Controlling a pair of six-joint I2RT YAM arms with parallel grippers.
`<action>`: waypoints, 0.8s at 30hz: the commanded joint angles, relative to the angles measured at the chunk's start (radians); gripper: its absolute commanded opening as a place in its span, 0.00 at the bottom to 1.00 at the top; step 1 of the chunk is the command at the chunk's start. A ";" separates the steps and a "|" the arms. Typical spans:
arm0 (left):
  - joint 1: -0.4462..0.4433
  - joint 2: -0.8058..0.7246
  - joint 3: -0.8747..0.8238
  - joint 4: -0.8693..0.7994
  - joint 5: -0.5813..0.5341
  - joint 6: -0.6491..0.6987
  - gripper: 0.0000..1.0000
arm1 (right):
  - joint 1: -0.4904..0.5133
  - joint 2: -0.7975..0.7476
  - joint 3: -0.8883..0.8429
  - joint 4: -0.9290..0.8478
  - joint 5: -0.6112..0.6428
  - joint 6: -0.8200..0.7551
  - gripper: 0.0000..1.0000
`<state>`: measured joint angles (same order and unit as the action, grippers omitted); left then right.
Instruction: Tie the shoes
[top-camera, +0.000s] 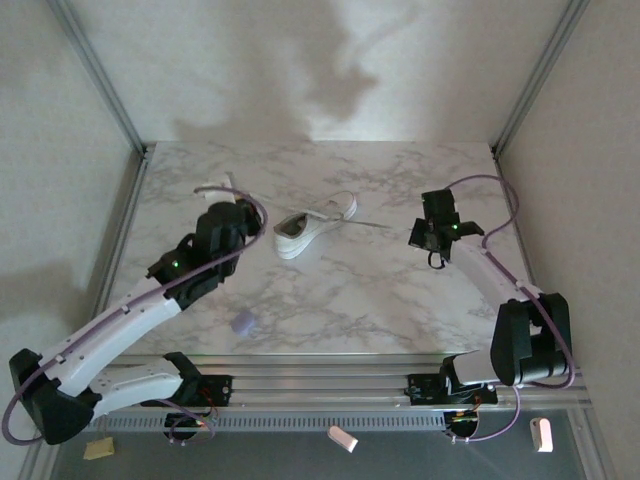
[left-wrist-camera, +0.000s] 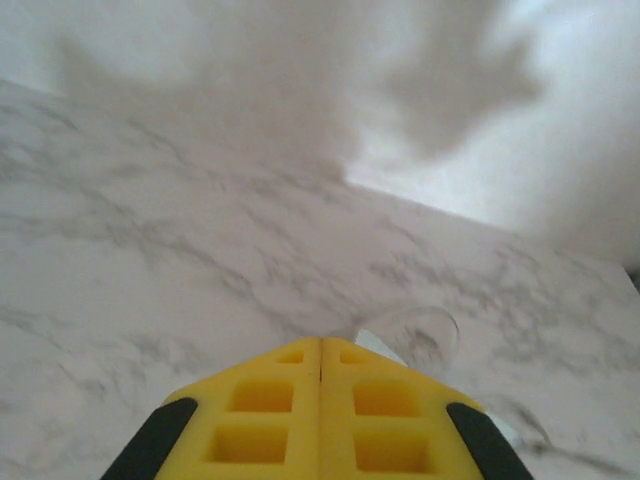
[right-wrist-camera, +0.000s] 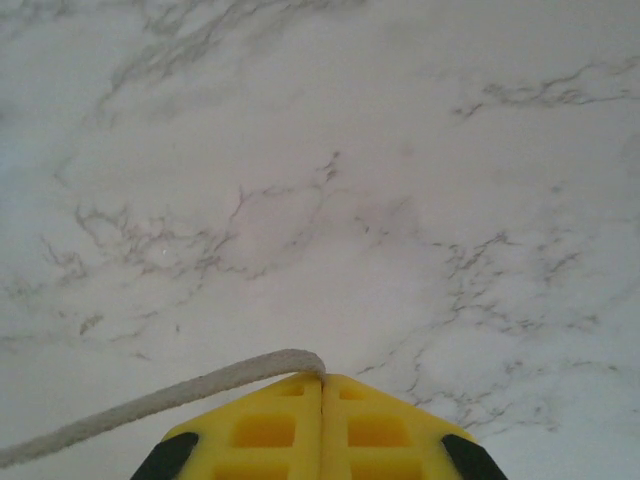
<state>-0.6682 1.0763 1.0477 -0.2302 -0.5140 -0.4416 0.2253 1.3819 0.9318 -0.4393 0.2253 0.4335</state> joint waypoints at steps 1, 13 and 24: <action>0.093 0.096 0.098 0.013 -0.027 0.111 0.00 | -0.042 -0.019 -0.069 0.029 0.035 0.065 0.00; 0.544 0.620 0.459 0.118 0.060 0.148 0.00 | -0.137 -0.043 -0.145 0.071 -0.043 0.100 0.00; 0.709 0.930 0.594 0.094 0.250 0.178 0.00 | -0.194 -0.100 -0.196 0.034 0.000 0.081 0.00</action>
<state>0.0498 1.9442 1.5902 -0.1070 -0.3321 -0.3031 0.0486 1.3109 0.7506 -0.3786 0.1905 0.5133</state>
